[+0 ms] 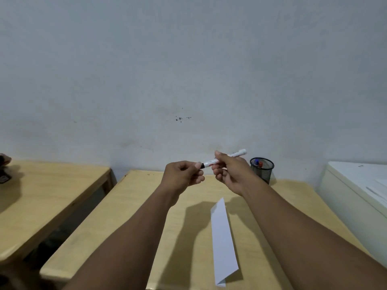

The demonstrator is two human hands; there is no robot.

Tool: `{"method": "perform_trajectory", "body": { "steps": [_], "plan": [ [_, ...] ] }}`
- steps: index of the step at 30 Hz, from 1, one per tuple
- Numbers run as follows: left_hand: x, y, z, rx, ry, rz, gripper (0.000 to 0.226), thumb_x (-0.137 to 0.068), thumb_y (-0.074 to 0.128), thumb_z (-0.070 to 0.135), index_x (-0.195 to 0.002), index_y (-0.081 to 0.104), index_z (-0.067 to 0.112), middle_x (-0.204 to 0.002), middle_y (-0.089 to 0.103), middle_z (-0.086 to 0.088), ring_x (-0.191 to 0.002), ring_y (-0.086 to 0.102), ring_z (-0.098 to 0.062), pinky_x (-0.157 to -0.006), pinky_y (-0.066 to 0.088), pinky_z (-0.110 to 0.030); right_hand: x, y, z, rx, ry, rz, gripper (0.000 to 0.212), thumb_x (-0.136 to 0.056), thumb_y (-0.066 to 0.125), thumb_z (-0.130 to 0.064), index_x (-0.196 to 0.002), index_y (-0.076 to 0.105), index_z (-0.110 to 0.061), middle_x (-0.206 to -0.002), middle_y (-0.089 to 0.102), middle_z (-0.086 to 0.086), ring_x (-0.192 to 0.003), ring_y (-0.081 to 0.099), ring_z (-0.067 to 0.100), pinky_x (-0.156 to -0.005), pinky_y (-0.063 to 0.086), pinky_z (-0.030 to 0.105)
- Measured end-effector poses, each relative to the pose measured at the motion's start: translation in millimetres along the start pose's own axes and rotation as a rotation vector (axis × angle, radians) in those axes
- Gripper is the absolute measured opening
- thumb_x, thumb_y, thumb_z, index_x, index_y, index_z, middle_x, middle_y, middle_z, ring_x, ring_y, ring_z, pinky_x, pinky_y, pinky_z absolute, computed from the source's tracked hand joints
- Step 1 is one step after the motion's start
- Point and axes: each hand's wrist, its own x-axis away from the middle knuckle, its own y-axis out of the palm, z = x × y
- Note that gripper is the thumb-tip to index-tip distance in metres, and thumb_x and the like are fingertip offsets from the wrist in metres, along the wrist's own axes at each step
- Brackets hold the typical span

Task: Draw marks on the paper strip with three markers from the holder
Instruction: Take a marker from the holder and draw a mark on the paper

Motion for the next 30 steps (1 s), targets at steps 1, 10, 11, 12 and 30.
{"method": "perform_trajectory", "body": {
  "steps": [1, 10, 11, 12, 30],
  "plan": [
    [1, -1, -2, 0.040, -0.017, -0.007, 0.018, -0.095, 0.070, 0.015, -0.095, 0.073, -0.003, -0.078, 0.072, -0.011, -0.070, 0.073, -0.023, -0.076, 0.062, -0.029, 0, 2, -1, 0.033, -0.016, -0.018, 0.023, -0.097, 0.070, -0.023, -0.086, 0.062, -0.004, -0.061, 0.062, 0.008, -0.044, 0.057, 0.013, -0.044, 0.046, 0.022],
    [13, -81, -66, -0.505, -0.038, 0.148, 0.008, -0.090, 0.074, 0.013, -0.082, 0.076, 0.012, -0.073, 0.072, -0.003, -0.072, 0.067, -0.022, -0.065, 0.053, -0.027, -7, -56, -21, 0.123, -0.083, 0.149, 0.020, -0.098, 0.063, -0.021, -0.082, 0.058, -0.010, -0.066, 0.055, 0.010, -0.042, 0.052, 0.014, -0.046, 0.040, 0.024],
    [13, -80, -73, -0.670, -0.022, 0.098, 0.006, -0.088, 0.074, 0.015, -0.082, 0.076, 0.018, -0.074, 0.073, 0.001, -0.071, 0.067, -0.017, -0.064, 0.050, -0.023, -7, -56, -17, 0.180, -0.071, 0.120, 0.021, -0.098, 0.064, -0.024, -0.084, 0.060, -0.009, -0.066, 0.059, 0.010, -0.045, 0.057, 0.016, -0.049, 0.043, 0.026],
    [12, -73, -78, -0.791, -0.004, 0.025, 0.005, -0.087, 0.073, 0.017, -0.084, 0.075, 0.021, -0.075, 0.072, 0.005, -0.071, 0.066, -0.012, -0.063, 0.048, -0.019, -7, -51, -10, 0.245, -0.059, 0.084, 0.023, -0.099, 0.065, -0.027, -0.086, 0.062, -0.008, -0.067, 0.062, 0.010, -0.048, 0.062, 0.018, -0.051, 0.046, 0.028],
    [12, -21, -94, -1.179, 0.004, -0.232, 0.028, -0.080, 0.064, 0.046, -0.107, 0.067, 0.038, -0.110, 0.057, 0.013, -0.110, 0.059, -0.013, -0.091, 0.052, -0.035, -14, -42, 26, 0.409, -0.039, 0.077, 0.034, -0.101, 0.061, -0.040, -0.095, 0.070, -0.007, -0.075, 0.072, 0.012, -0.057, 0.075, 0.023, -0.055, 0.055, 0.030]
  ]
}}
